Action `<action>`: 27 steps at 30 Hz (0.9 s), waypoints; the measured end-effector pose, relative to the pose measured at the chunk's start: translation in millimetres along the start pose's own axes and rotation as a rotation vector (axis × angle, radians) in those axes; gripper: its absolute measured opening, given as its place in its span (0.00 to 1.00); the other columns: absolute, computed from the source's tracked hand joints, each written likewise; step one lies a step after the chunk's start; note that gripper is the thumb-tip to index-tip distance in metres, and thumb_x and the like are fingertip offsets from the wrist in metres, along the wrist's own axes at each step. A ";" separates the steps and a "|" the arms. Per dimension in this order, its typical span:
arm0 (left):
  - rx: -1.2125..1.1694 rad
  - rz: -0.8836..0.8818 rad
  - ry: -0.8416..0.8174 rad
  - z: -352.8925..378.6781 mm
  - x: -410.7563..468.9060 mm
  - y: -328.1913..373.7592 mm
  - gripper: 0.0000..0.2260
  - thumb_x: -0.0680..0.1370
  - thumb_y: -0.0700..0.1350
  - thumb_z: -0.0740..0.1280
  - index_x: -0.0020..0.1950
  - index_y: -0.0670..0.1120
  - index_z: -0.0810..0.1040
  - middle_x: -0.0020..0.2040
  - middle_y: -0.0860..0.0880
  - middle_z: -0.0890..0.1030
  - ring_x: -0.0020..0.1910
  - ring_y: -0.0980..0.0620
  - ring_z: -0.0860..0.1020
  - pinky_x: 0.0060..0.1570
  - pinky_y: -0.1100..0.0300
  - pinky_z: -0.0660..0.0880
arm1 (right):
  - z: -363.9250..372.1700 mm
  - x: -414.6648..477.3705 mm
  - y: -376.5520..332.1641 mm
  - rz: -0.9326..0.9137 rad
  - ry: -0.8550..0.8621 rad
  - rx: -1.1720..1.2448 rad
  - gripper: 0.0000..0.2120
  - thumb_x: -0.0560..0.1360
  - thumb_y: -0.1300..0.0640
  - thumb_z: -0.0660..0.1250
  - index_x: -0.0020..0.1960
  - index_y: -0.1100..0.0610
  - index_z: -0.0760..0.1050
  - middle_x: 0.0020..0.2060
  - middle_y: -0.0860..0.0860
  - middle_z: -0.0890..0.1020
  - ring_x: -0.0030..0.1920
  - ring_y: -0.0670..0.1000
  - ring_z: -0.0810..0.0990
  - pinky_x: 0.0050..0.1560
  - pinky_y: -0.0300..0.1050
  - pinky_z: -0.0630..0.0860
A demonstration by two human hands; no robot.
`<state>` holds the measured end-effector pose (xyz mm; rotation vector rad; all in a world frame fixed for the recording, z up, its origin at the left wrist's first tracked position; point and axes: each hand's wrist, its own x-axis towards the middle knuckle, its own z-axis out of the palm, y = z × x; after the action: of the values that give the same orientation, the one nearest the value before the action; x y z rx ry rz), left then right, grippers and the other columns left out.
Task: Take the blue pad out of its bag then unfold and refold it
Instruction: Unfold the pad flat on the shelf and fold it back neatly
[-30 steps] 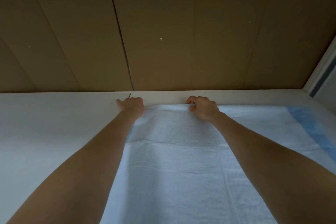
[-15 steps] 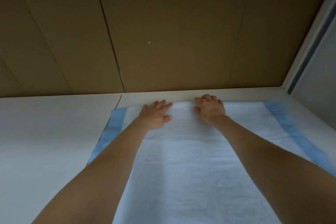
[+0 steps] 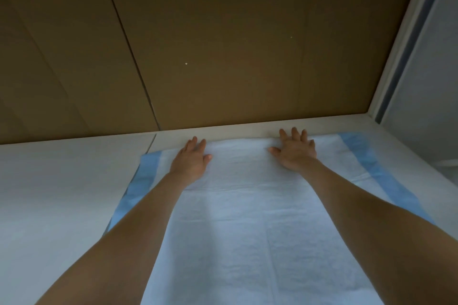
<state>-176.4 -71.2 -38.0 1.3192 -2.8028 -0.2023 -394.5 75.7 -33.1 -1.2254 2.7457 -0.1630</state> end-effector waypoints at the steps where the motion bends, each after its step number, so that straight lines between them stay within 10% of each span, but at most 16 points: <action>1: -0.005 -0.015 0.069 -1.5 -6.0 1.4 0.24 0.84 0.50 0.50 0.78 0.45 0.51 0.79 0.46 0.50 0.77 0.48 0.51 0.74 0.54 0.54 | -1.1 -4.5 -4.5 -0.010 0.013 0.010 0.32 0.80 0.39 0.50 0.79 0.50 0.45 0.78 0.55 0.45 0.77 0.60 0.42 0.75 0.59 0.48; 19: -0.107 -0.324 0.079 -5.8 -21.0 -6.4 0.21 0.81 0.51 0.58 0.68 0.39 0.68 0.67 0.39 0.68 0.67 0.41 0.66 0.61 0.51 0.69 | 29.5 -42.8 -93.0 -0.149 -0.059 0.016 0.30 0.78 0.36 0.50 0.76 0.48 0.56 0.77 0.52 0.50 0.76 0.57 0.50 0.73 0.55 0.54; 27: -0.512 -0.496 0.089 -16.4 -6.4 -14.3 0.17 0.74 0.44 0.70 0.59 0.38 0.73 0.59 0.41 0.78 0.58 0.42 0.77 0.50 0.55 0.74 | 29.8 -45.4 -92.6 -0.149 -0.046 0.045 0.30 0.78 0.36 0.51 0.76 0.47 0.56 0.77 0.52 0.49 0.77 0.56 0.48 0.74 0.54 0.52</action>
<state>-159.9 -77.0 -23.4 1.7692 -2.0863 -0.7856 -291.9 46.7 -45.1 -1.4030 2.5976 -0.2082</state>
